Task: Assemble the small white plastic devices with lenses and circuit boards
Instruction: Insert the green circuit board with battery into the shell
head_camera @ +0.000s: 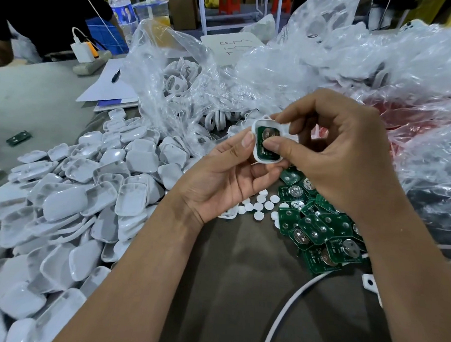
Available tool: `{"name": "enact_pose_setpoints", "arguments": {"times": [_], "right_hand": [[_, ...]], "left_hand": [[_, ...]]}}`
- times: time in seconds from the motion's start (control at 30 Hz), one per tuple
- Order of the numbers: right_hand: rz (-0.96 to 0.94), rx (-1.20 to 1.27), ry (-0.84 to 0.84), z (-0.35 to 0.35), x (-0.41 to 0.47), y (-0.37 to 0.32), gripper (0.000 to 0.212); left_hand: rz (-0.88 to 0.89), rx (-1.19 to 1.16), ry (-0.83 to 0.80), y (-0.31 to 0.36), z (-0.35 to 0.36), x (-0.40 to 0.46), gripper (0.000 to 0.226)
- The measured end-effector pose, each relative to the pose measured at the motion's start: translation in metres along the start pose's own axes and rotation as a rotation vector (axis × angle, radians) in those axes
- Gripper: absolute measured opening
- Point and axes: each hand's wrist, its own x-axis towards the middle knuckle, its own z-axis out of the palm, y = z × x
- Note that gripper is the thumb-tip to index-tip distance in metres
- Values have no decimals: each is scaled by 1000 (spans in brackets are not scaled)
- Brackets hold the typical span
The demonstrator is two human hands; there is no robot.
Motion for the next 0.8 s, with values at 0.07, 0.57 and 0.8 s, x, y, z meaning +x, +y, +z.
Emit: {"name": "enact_pose_setpoints", "arguments": {"times": [0.07, 0.57, 0.8], "right_hand": [[22, 69, 12, -3, 0, 0, 30], [-26, 44, 79, 1, -1, -6, 21], [-39, 102, 60, 0, -1, -6, 19]], "left_hand": [[3, -8, -19, 0, 0, -1, 47], [0, -97, -53, -1, 5, -1, 36], [-11, -93, -101, 0, 3, -1, 35]]}}
